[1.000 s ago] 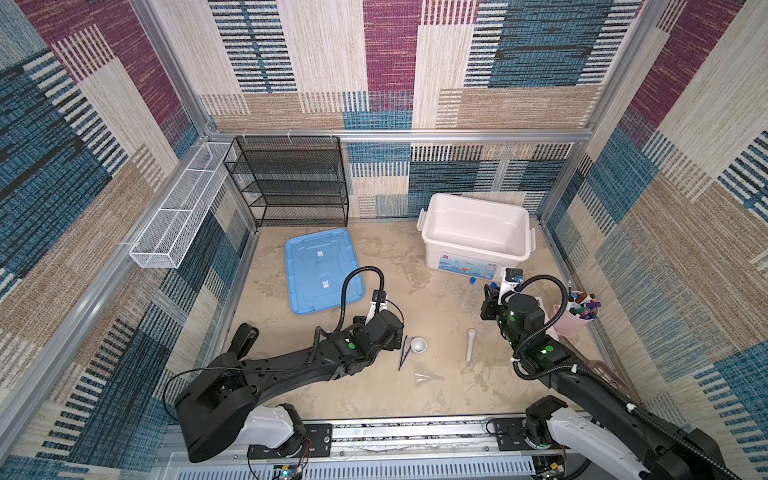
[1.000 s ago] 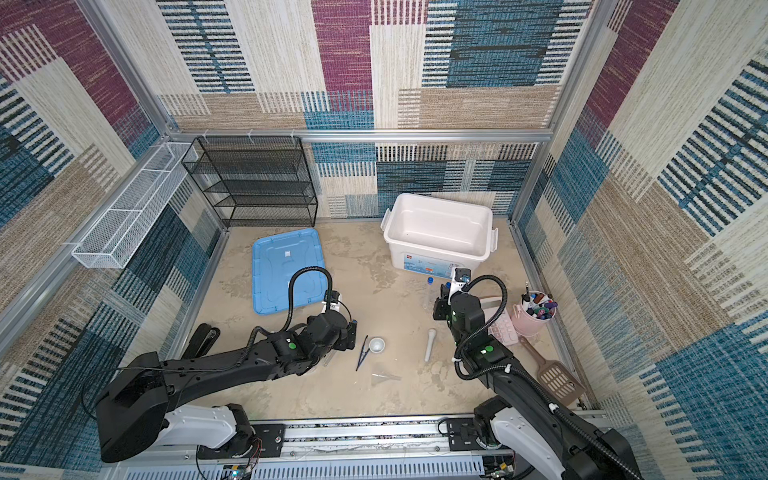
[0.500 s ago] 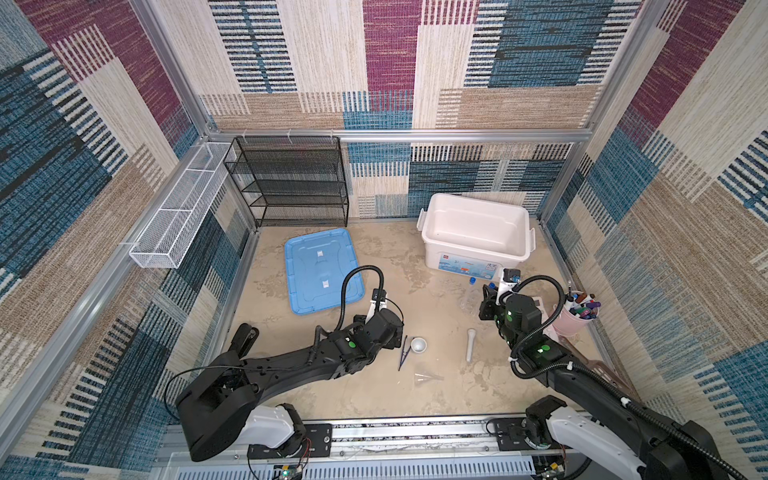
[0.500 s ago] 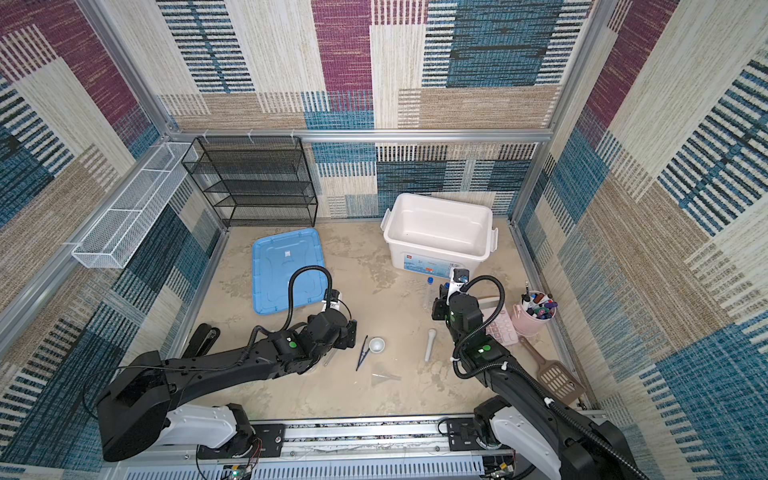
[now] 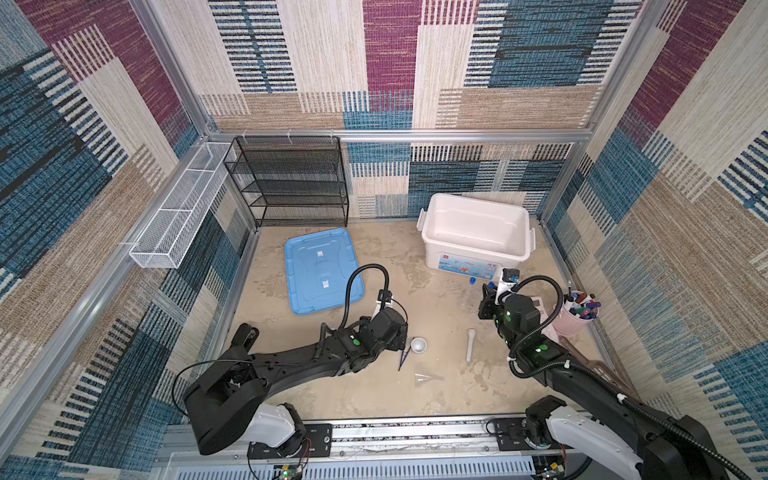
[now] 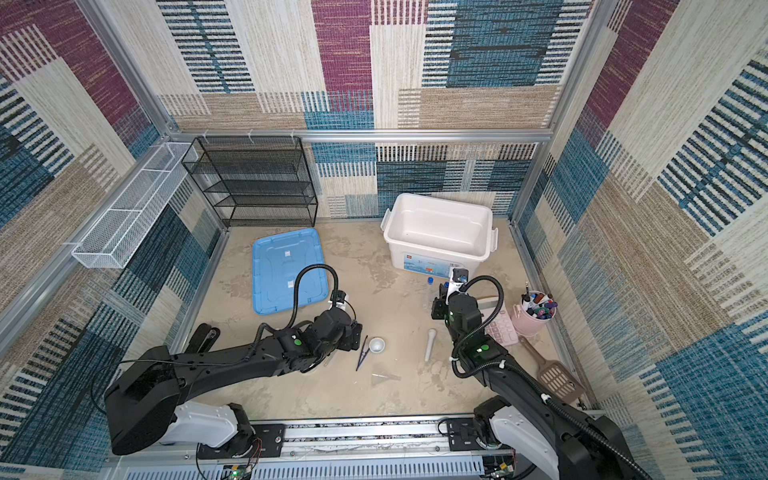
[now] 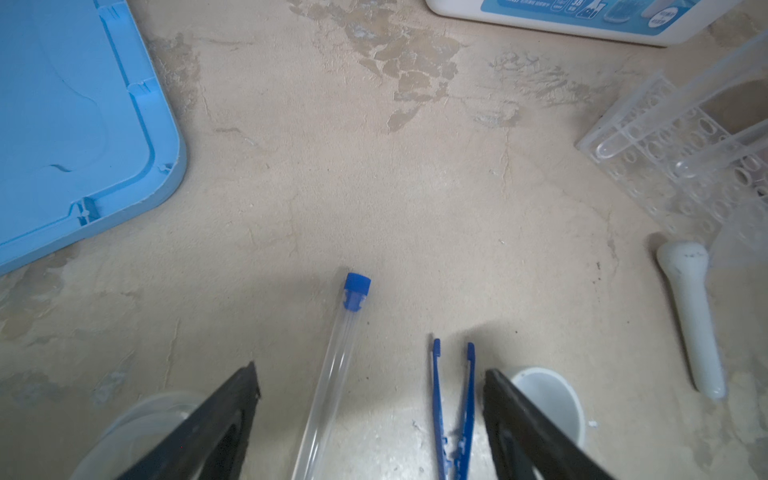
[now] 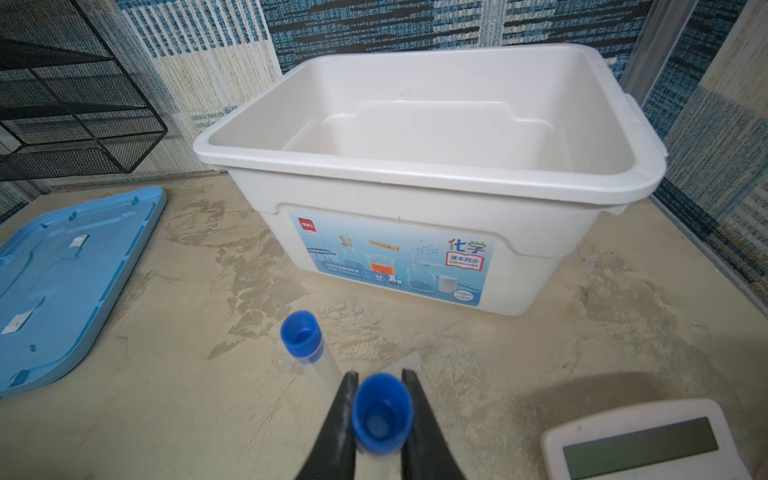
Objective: Organize the chemistry lab equipment
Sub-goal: 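Carry the tube toward the rack with the right gripper while the left gripper moves on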
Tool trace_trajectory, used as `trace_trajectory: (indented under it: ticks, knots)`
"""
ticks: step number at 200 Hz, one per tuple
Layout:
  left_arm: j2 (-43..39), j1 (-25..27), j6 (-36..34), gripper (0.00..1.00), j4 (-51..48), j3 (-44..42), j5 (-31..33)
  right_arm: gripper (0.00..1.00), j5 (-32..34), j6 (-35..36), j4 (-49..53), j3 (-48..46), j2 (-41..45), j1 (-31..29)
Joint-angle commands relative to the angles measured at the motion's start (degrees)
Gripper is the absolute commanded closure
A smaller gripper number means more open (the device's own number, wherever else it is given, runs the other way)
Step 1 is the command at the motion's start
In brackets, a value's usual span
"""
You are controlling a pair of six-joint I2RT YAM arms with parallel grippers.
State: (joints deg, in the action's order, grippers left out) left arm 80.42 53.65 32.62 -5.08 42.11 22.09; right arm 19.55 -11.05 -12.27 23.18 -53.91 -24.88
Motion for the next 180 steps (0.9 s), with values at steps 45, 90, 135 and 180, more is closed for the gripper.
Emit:
trace_trajectory:
  ticks: [45,90,135,180]
  knots:
    - [1.9,0.0,-0.1,0.14,-1.1,1.7,-0.8,0.84,2.1,2.7,-1.9,-0.5,-1.5,-0.5]
    - [2.9,0.0,0.0,0.14,-0.8,2.2,-1.3,0.85,2.2,2.3,-2.8,-1.2,-1.9,-0.6]
    - [3.6,0.0,0.1,0.15,-0.7,2.8,-1.7,0.85,2.1,2.3,-3.2,-1.7,-3.1,-0.9]
    - [3.9,0.0,0.4,0.15,-0.9,2.6,-1.4,0.85,2.2,2.5,-3.5,-1.8,-3.9,-1.0]
